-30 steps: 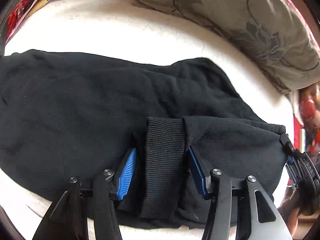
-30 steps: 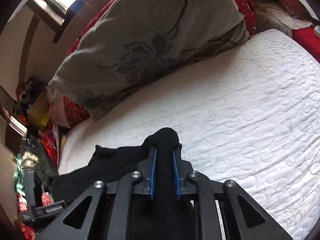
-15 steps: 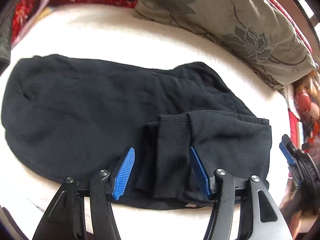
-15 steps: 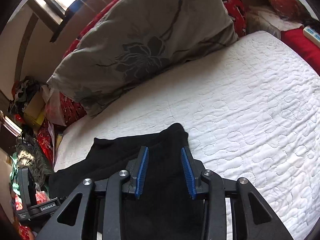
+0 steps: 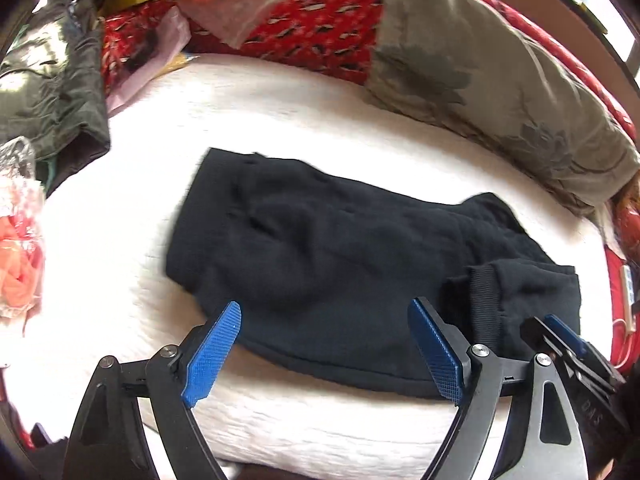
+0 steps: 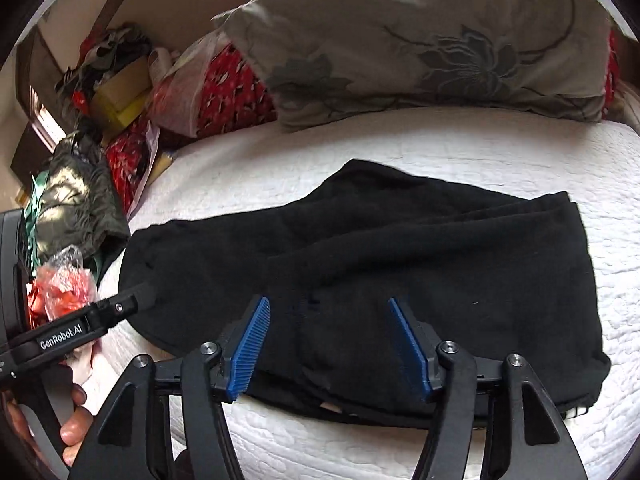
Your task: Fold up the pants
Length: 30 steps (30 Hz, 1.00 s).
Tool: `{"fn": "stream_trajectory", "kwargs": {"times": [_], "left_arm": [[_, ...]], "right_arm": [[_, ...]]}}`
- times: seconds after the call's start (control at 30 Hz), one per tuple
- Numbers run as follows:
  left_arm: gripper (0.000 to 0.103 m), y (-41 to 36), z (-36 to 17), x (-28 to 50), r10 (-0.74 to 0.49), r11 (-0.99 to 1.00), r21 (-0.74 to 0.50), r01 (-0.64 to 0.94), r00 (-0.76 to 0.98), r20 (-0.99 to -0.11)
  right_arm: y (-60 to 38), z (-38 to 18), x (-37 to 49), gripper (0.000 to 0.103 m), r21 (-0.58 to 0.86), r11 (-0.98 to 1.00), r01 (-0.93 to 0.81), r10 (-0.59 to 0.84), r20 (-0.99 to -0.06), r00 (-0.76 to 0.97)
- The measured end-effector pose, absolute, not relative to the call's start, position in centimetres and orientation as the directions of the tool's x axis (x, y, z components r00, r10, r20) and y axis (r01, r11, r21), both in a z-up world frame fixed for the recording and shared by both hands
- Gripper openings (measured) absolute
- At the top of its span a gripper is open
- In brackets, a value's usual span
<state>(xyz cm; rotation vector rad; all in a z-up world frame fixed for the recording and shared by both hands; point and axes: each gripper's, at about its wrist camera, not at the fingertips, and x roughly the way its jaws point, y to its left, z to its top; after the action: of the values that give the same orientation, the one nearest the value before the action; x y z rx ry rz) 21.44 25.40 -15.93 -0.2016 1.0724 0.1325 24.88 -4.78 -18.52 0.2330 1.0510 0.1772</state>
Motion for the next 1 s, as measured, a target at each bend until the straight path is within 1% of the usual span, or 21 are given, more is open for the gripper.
{"fn": "stream_trajectory", "kwargs": {"times": [0.07, 0.13, 0.27, 0.4, 0.53, 0.6, 0.7, 0.77, 0.87, 0.93, 1.0], "left_arm": [[0.087, 28.2, -16.0, 21.4, 0.035, 0.968, -0.083, -0.237, 0.456, -0.889], [0.087, 31.2, -16.1, 21.4, 0.056, 0.958, -0.077, -0.275, 0.442, -0.895], [0.087, 37.5, -16.2, 21.4, 0.072, 0.923, -0.103, -0.371, 0.429, -0.901], [0.087, 41.8, -16.2, 20.9, 0.062, 0.888, -0.148, -0.434, 0.432, -0.900], [0.087, 44.3, -16.8, 21.2, 0.035, 0.865, -0.182, -0.468, 0.419, -0.908], [0.087, 45.3, -17.3, 21.5, 0.019, 0.857, -0.197, -0.476, 0.412, -0.911], [0.087, 46.4, -18.1, 21.6, 0.011, 0.854, -0.204, -0.479, 0.410, -0.912], [0.087, 47.4, -18.4, 21.3, 0.014, 0.854, -0.201, -0.479, 0.408, -0.913], [0.087, 48.4, -19.1, 21.0, 0.010, 0.848, -0.204, -0.488, 0.401, -0.916], [0.087, 49.2, -19.5, 20.7, 0.001, 0.836, -0.217, -0.504, 0.397, -0.918], [0.087, 49.8, -20.2, 20.6, -0.014, 0.824, -0.232, -0.517, 0.391, -0.920]], "right_arm": [[-2.1, -18.5, 25.0, 0.071, 0.220, 0.973, -0.070, 0.226, -0.852, 0.471], [0.5, -18.4, 25.1, 0.073, 0.180, 0.976, -0.119, 0.215, -0.858, 0.467], [6.3, -18.2, 25.0, 0.082, 0.097, 0.964, -0.249, 0.211, -0.847, 0.488], [12.9, -19.3, 24.5, 0.083, -0.017, 0.922, -0.387, 0.192, -0.848, 0.494], [18.4, -20.8, 23.8, 0.083, -0.054, 0.885, -0.463, 0.202, -0.851, 0.484], [20.7, -21.8, 23.5, 0.083, -0.088, 0.867, -0.490, 0.190, -0.851, 0.489], [23.3, -23.6, 23.6, 0.083, -0.169, 0.851, -0.497, 0.129, -0.851, 0.509], [24.8, -24.9, 24.0, 0.092, -0.231, 0.844, -0.484, 0.075, -0.843, 0.533], [26.5, -26.3, 24.7, 0.098, -0.341, 0.819, -0.462, -0.004, -0.808, 0.589], [27.6, -27.4, 25.1, 0.099, -0.409, 0.787, -0.462, -0.050, -0.788, 0.613], [28.0, -27.6, 25.4, 0.097, -0.427, 0.775, -0.466, -0.041, -0.770, 0.637]]}}
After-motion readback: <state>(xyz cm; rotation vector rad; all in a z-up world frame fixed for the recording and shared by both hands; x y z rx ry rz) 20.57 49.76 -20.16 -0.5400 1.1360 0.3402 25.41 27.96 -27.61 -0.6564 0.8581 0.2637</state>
